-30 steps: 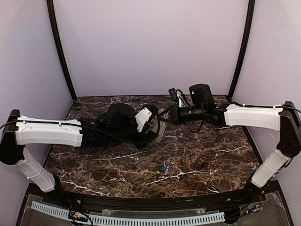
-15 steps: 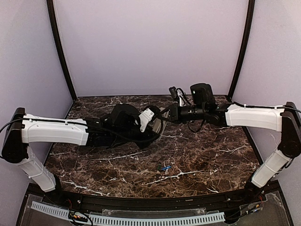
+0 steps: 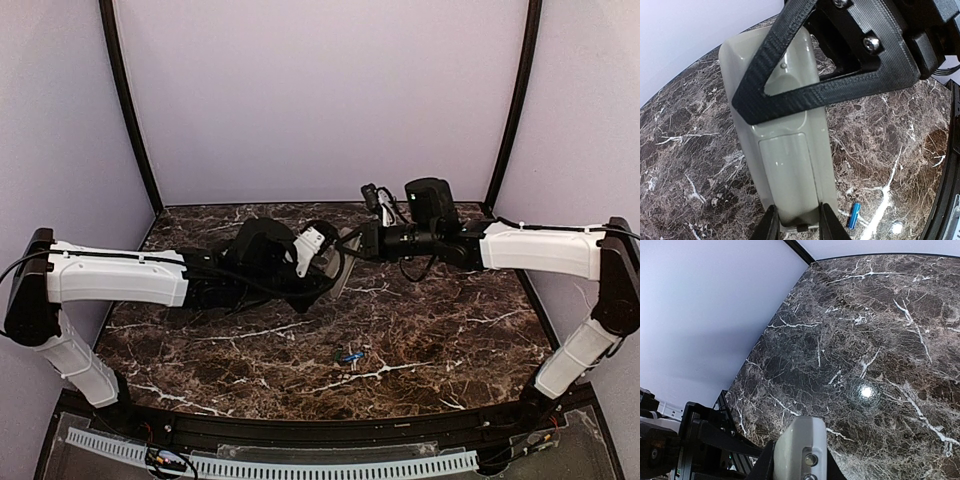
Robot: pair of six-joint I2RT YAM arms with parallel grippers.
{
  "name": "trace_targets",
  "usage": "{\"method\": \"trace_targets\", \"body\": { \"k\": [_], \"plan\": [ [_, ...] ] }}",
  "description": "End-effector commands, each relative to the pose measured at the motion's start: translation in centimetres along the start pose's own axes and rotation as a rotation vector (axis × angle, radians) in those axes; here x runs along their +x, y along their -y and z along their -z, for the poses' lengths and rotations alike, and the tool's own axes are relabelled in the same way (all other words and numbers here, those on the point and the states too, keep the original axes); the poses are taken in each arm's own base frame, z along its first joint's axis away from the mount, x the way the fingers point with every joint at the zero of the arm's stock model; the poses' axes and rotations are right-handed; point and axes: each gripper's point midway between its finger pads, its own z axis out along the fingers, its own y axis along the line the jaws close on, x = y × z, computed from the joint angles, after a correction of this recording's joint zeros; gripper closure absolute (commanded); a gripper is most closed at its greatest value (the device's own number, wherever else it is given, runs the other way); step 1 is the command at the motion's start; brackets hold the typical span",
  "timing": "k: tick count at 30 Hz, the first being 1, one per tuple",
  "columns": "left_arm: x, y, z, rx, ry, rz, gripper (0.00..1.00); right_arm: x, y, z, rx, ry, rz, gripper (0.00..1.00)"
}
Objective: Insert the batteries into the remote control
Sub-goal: Remove the battery cover from the remote control, then place the battery cover at the center of the board.
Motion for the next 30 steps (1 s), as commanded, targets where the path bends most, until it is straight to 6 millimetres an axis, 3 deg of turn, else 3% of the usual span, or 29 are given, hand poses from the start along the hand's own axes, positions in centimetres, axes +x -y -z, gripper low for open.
{"method": "trace_targets", "body": {
  "k": [1, 6, 13, 17, 21, 23, 30],
  "plan": [
    [-0.9, -0.1, 0.9, -0.002, 0.002, -0.022, 0.86, -0.7, -0.3, 0.8, 0.031, 0.036, 0.028, 1.00],
    [-0.9, 0.0, 1.2, 0.007, 0.000, -0.020, 0.88, -0.8, 1.9, 1.0, 0.160, 0.048, 0.022, 1.00],
    [1.2, -0.4, 1.4, -0.008, -0.057, 0.004, 0.88, -0.9, 5.7, 2.0, 0.301, 0.053, 0.023, 1.00],
    [4.8, -1.7, 1.2, -0.058, -0.189, 0.052, 0.87, -1.7, 6.1, 3.5, 0.263, 0.071, 0.014, 1.00],
    [9.5, -4.3, 1.4, -0.157, -0.362, 0.139, 0.84, -2.0, 6.1, 5.2, 0.188, 0.085, 0.020, 1.00],
    [12.0, -5.3, 1.7, -0.193, -0.438, 0.179, 0.85, -2.1, 5.6, 6.0, 0.131, 0.096, 0.036, 1.00],
    [16.4, -6.7, 2.3, -0.252, -0.571, 0.243, 0.85, -0.3, 2.7, 7.7, -0.061, 0.058, 0.119, 1.00]
  ]
}}
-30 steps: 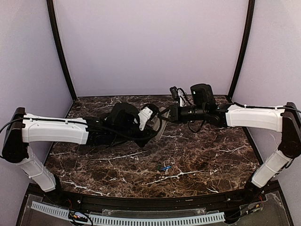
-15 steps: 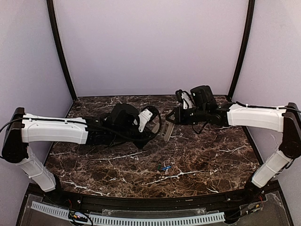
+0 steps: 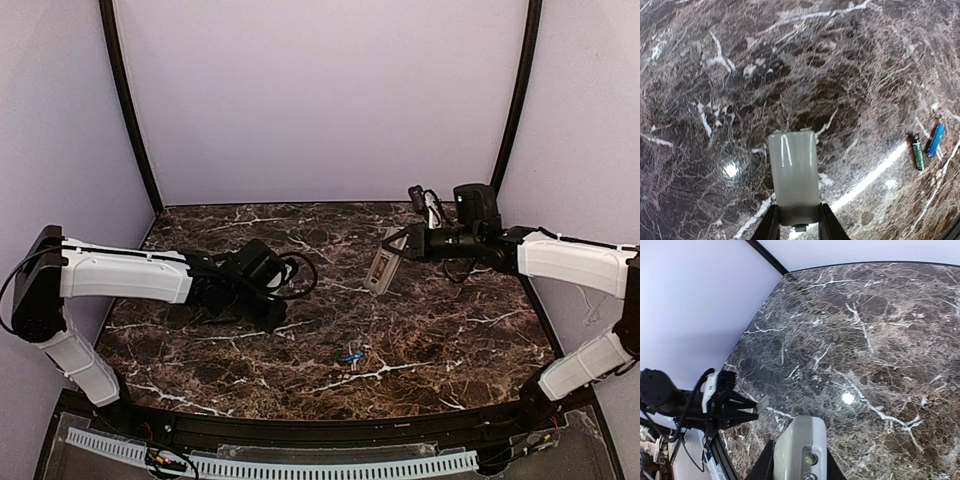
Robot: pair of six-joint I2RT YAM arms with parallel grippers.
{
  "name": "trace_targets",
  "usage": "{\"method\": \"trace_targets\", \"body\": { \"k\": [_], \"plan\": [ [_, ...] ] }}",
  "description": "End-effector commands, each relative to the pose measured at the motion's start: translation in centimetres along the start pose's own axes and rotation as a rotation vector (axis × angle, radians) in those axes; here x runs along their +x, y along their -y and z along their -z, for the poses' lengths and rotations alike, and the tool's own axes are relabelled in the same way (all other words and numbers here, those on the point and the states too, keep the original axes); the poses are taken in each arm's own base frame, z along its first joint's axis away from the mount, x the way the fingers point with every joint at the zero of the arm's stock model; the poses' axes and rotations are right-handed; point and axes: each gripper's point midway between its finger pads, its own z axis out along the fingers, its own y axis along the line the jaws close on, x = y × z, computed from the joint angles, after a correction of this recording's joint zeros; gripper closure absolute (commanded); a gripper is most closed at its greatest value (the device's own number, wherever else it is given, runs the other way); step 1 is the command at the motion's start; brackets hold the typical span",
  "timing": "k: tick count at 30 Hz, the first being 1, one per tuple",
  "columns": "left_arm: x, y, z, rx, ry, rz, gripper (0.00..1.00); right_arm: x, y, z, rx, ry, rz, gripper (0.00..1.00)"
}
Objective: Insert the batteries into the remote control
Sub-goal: Place the battery cover at the center of the board.
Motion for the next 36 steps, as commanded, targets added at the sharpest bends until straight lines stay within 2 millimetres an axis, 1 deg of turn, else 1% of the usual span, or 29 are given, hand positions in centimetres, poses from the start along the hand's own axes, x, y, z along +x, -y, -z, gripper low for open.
{"method": "trace_targets", "body": {
  "k": [1, 7, 13, 16, 17, 18, 19, 20, 21, 22, 23, 25, 28, 30, 32, 34, 36],
  "plan": [
    [4.5, -1.6, -1.3, -0.062, -0.157, 0.046, 0.85, 0.4, -3.9, 1.4, -0.207, -0.015, 0.104, 1.00],
    [6.7, -2.2, -2.8, -0.074, -0.236, 0.076, 0.85, 1.6, -7.1, 3.6, -0.377, -0.020, 0.172, 1.00],
    [7.7, -2.1, -3.8, -0.070, -0.275, 0.083, 0.83, 2.1, -7.8, 4.4, -0.410, -0.017, 0.198, 1.00],
    [7.6, -2.0, -4.0, -0.067, -0.278, 0.084, 0.76, 2.0, -7.5, 4.3, -0.389, -0.022, 0.183, 1.00],
    [7.6, -2.0, -4.1, -0.068, -0.279, 0.083, 0.69, 1.8, -7.4, 4.2, -0.378, -0.022, 0.179, 1.00],
    [7.5, -2.0, -4.0, -0.066, -0.277, 0.082, 0.65, 1.8, -7.2, 4.1, -0.363, -0.023, 0.171, 1.00],
    [7.3, -1.9, -3.9, -0.063, -0.272, 0.079, 0.56, 1.6, -6.8, 4.0, -0.338, -0.021, 0.161, 1.00],
    [7.1, -1.8, -3.8, -0.054, -0.267, 0.077, 0.51, 1.5, -6.5, 3.9, -0.315, -0.021, 0.151, 1.00],
    [6.7, -1.6, -3.5, -0.046, -0.253, 0.074, 0.42, 1.2, -6.0, 3.8, -0.281, -0.021, 0.138, 1.00],
    [6.3, -1.5, -3.3, -0.039, -0.243, 0.075, 0.39, 0.9, -5.6, 3.7, -0.247, -0.016, 0.128, 1.00],
    [5.6, -1.4, -2.8, -0.030, -0.221, 0.072, 0.31, 0.8, -5.3, 3.8, -0.225, -0.013, 0.120, 0.99],
    [4.3, -1.3, -1.8, -0.021, -0.173, 0.070, 0.21, 0.1, -4.8, 3.9, -0.180, 0.015, 0.085, 0.95],
    [2.0, -1.3, 0.5, -0.001, -0.076, 0.063, 0.17, -0.5, -4.4, 4.1, -0.145, 0.035, 0.061, 0.95],
    [1.0, -0.6, 1.7, 0.035, -0.028, 0.029, 0.17, -0.6, -4.1, 4.1, -0.132, 0.038, 0.053, 0.99],
    [0.3, 0.5, 2.5, 0.067, 0.004, -0.025, 0.16, -0.6, -4.0, 3.9, -0.130, 0.035, 0.057, 1.00],
    [0.1, 1.8, 2.9, 0.097, 0.012, -0.077, 0.15, -0.7, -3.8, 4.0, -0.116, 0.045, 0.057, 1.00],
    [0.2, 3.1, 2.8, 0.138, -0.004, -0.103, 0.17, -0.9, -3.9, 4.3, -0.112, 0.059, 0.069, 1.00]
  ]
}}
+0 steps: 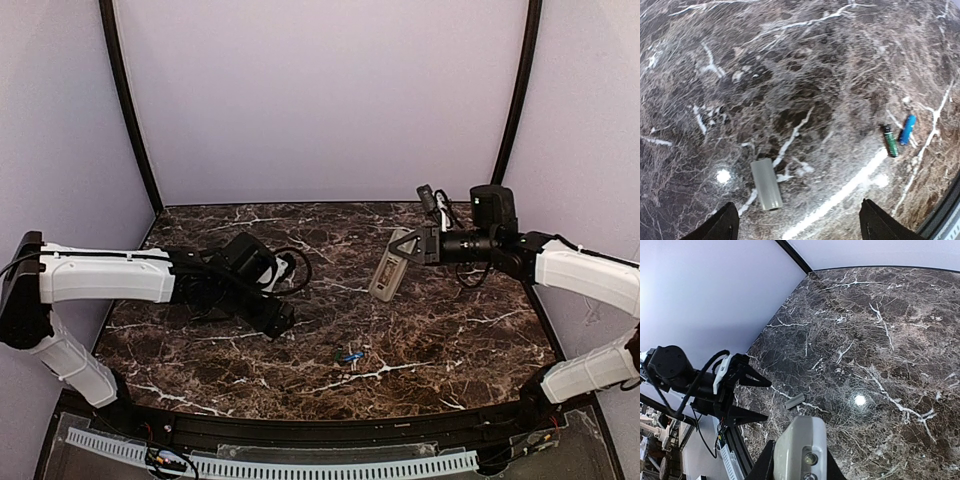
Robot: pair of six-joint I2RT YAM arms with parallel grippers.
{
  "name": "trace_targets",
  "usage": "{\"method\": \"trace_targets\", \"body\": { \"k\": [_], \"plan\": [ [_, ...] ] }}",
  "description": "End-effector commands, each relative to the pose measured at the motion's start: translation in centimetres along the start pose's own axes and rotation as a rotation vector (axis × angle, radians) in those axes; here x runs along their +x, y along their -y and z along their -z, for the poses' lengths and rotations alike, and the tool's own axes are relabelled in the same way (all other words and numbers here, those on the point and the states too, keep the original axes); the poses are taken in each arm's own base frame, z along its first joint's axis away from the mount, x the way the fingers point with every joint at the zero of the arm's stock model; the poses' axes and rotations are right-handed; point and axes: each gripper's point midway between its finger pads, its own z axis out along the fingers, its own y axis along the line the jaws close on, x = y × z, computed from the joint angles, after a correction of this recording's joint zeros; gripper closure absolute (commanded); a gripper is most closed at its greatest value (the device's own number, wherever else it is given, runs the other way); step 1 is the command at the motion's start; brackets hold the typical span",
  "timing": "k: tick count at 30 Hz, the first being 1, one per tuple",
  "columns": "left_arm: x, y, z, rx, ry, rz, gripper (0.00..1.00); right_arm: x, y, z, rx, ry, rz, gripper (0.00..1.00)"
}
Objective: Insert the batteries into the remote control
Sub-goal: Place the battery cover at the center of the board, then move the battery to the center of the board.
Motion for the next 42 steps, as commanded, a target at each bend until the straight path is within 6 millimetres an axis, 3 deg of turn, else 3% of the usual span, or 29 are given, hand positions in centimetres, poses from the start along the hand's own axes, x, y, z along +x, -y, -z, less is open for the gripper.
{"method": "trace_targets", "body": {
  "k": [1, 7, 11, 17, 26, 28, 42],
  "plan": [
    [-0.3, 3.1, 0.4, 0.095, -0.009, -0.093, 0.18, -2.1, -0.7, 1.1, 0.023, 0.075, 0.040, 1.00],
    [-1.5, 6.9, -1.4, 0.177, -0.050, -0.116, 0.29, -1.8, -1.0, 2.4, 0.043, 0.087, 0.107, 1.00],
    [-1.4, 9.0, -3.9, 0.197, -0.109, -0.117, 0.36, -1.5, -0.7, 2.9, 0.072, 0.070, 0.105, 1.00],
    [-2.1, 9.9, -5.7, 0.189, -0.144, -0.086, 0.59, -1.4, -1.1, 3.3, 0.062, 0.075, 0.119, 1.00],
    [-1.5, 11.2, -6.8, 0.234, -0.223, 0.013, 0.73, -1.0, -0.5, 3.2, 0.080, 0.065, 0.114, 1.00],
    [-1.2, 11.2, -7.1, 0.228, -0.242, 0.026, 0.82, -1.1, -0.3, 3.2, 0.090, 0.066, 0.112, 1.00],
    [-0.6, 10.9, -8.4, 0.169, -0.318, 0.056, 0.78, -1.8, 1.4, 4.9, 0.142, 0.108, 0.067, 1.00]
  ]
}}
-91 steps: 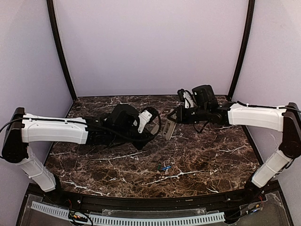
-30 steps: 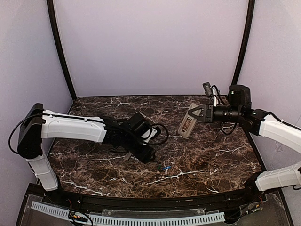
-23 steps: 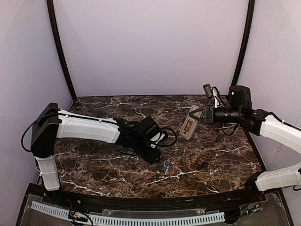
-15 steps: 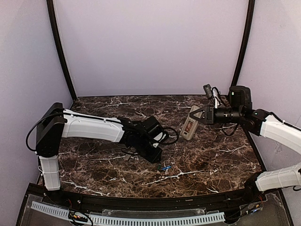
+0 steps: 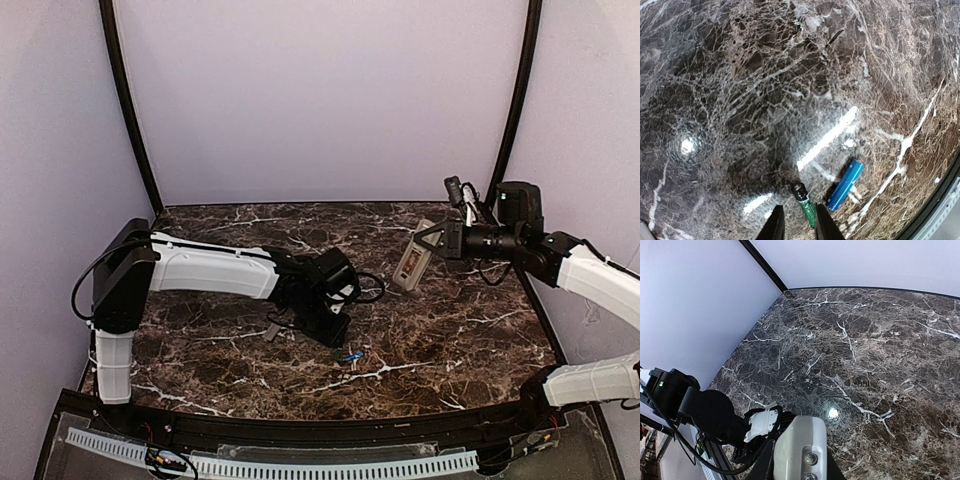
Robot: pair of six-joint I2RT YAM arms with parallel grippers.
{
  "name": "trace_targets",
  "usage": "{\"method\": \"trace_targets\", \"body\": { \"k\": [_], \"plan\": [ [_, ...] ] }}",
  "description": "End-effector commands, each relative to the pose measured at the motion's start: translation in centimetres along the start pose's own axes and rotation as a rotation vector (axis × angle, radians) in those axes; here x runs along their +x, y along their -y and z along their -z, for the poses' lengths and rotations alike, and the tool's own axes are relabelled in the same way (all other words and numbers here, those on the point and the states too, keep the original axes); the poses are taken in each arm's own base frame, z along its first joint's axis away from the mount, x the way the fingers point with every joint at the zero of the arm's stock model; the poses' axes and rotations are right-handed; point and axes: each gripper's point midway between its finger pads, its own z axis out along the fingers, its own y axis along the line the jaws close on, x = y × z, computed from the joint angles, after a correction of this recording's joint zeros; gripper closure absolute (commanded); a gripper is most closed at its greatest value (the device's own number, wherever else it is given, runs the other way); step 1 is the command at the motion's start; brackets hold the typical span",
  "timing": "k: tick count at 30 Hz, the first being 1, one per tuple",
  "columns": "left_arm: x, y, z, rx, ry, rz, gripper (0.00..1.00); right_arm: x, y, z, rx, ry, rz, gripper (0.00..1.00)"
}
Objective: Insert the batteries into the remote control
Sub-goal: Move the battery to the center of the board.
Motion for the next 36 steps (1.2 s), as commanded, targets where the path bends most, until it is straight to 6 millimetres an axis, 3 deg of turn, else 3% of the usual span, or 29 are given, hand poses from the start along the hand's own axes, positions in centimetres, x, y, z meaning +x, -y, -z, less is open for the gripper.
{"method": "trace_targets", "body": {
  "k": [1, 15, 20, 28, 36],
  "plan": [
    [0.5, -0.2, -0.1, -0.026, -0.047, 0.016, 0.78, -0.2, 0.0, 0.5, 0.000, 0.018, -0.004, 1.00],
    [1.1, -0.7, -1.4, -0.085, -0.112, -0.014, 0.79, 0.2, 0.4, 0.3, 0.000, 0.005, -0.014, 1.00],
    [2.0, -1.7, -1.2, -0.137, -0.151, -0.023, 0.85, 0.3, 0.5, 0.2, 0.003, 0.004, -0.014, 1.00],
    [2.9, -2.3, -1.1, -0.161, -0.189, -0.019, 0.82, 0.3, 0.6, 0.1, 0.002, 0.001, -0.020, 1.00],
    [4.8, -3.6, -0.2, -0.210, -0.242, -0.047, 0.93, 0.6, 0.7, -0.1, -0.006, -0.008, -0.022, 1.00]
  ]
}}
